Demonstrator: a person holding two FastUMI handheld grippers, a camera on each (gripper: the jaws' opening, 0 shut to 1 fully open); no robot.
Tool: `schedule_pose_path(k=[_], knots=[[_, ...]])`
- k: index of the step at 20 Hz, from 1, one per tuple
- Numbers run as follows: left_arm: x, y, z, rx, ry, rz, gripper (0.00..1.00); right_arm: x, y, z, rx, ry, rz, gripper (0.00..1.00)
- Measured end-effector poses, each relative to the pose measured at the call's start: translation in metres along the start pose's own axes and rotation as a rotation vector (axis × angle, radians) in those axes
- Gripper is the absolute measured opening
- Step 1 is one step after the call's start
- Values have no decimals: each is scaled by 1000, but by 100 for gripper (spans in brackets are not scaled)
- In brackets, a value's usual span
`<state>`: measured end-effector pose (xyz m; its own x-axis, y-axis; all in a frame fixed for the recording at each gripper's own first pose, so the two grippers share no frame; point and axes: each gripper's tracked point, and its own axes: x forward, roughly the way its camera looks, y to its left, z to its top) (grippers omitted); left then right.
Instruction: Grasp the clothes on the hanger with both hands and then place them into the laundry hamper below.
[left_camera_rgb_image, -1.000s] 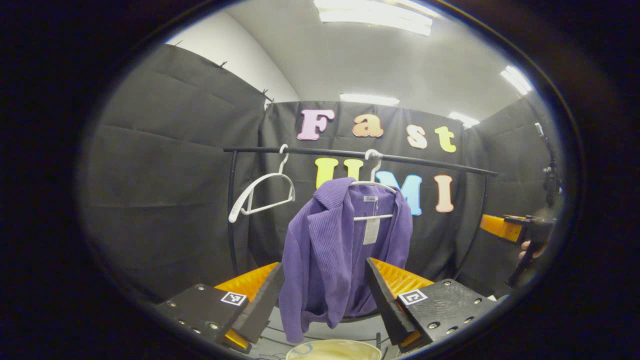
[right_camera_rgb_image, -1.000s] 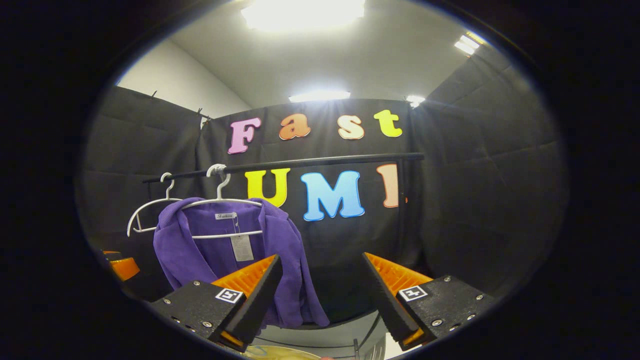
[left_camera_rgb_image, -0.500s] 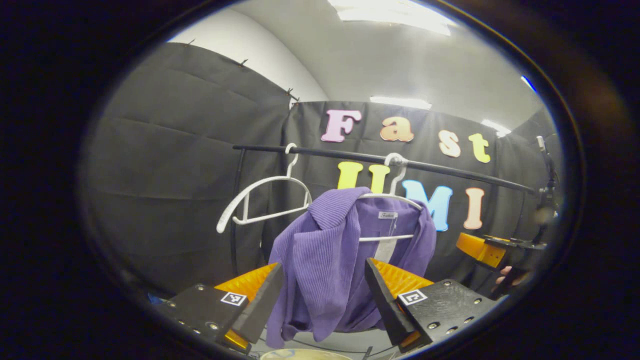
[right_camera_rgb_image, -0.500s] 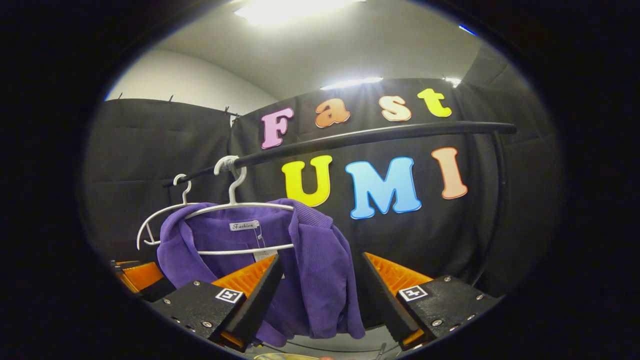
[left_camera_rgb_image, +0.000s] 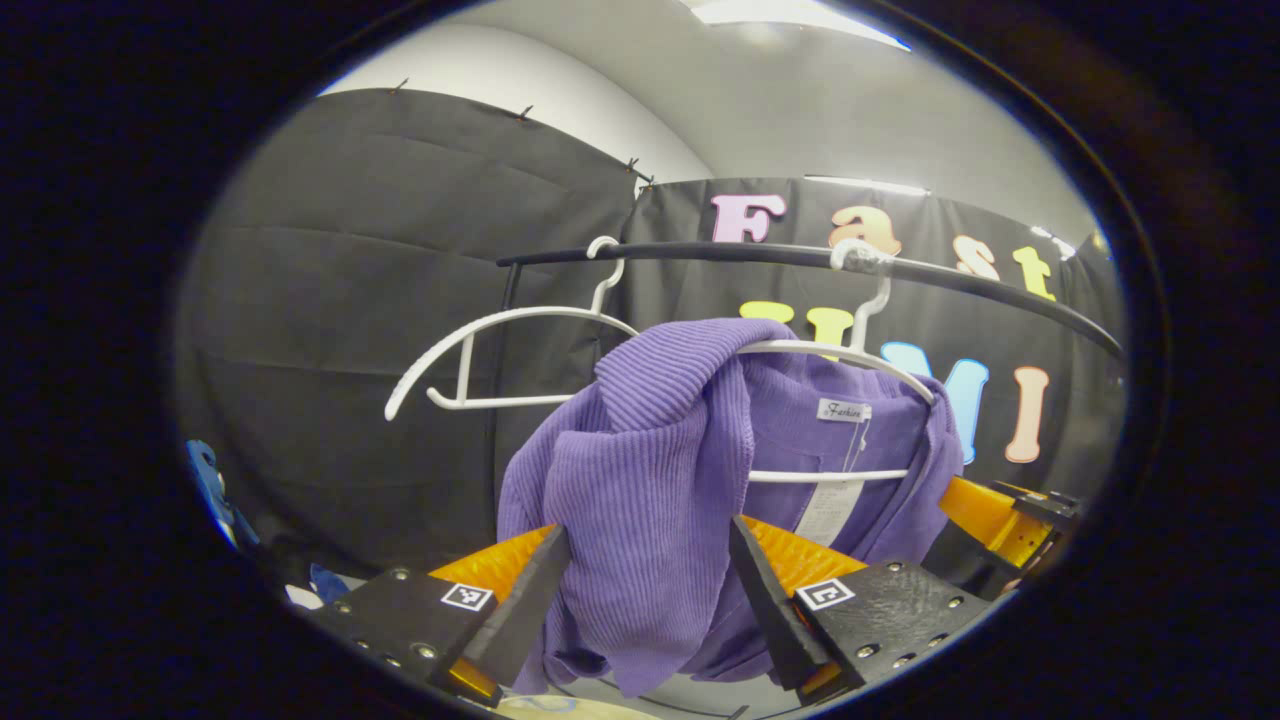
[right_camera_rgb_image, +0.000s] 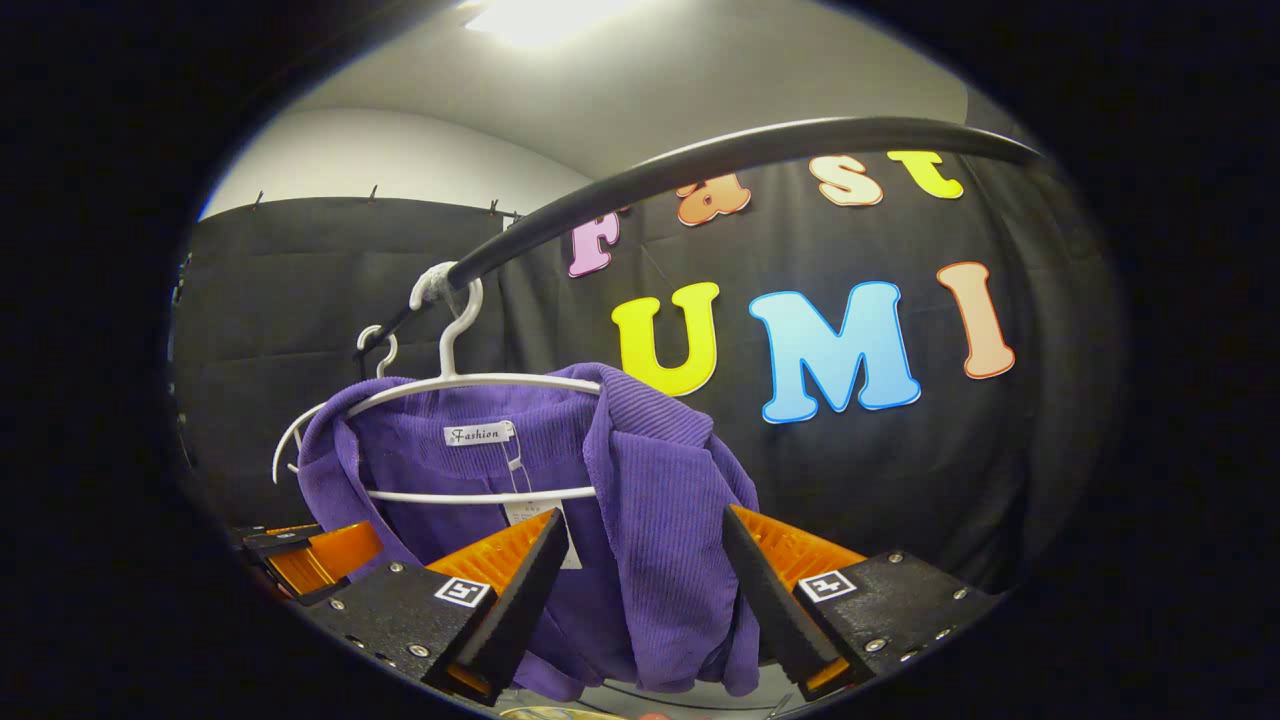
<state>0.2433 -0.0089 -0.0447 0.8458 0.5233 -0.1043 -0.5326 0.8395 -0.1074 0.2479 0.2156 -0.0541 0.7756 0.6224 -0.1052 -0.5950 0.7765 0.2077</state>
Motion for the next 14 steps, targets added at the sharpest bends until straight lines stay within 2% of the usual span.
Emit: schedule_pose_path(k=[2, 3, 4, 5, 6, 7, 10, 12, 14], knots=[[4, -13, -1, 0, -10, -2, 89, 4, -2, -5, -6, 4, 18, 92], [7, -19, -1, 11, -15, -1, 97, 5, -3, -7, -5, 6, 25, 92], [10, -22, -2, 29, -21, 11, 93, 7, -3, -9, -2, 8, 33, 95], [14, -23, -2, 47, -28, 33, 89, 9, -3, -12, 1, 13, 40, 96], [18, -20, -2, 59, -35, 62, 93, 10, -3, -15, 3, 22, 46, 92], [22, -16, -3, 70, -38, 92, 97, 11, -4, -17, 4, 33, 53, 95], [28, 4, 0, 78, -57, 193, 97, 13, -8, -26, 1, 53, 64, 95], [33, 10, 0, 82, -56, 205, 94, 15, -11, -27, 0, 53, 60, 92], [35, 14, 1, 87, -61, 210, 97, 17, -16, -25, 9, 49, 57, 96]])
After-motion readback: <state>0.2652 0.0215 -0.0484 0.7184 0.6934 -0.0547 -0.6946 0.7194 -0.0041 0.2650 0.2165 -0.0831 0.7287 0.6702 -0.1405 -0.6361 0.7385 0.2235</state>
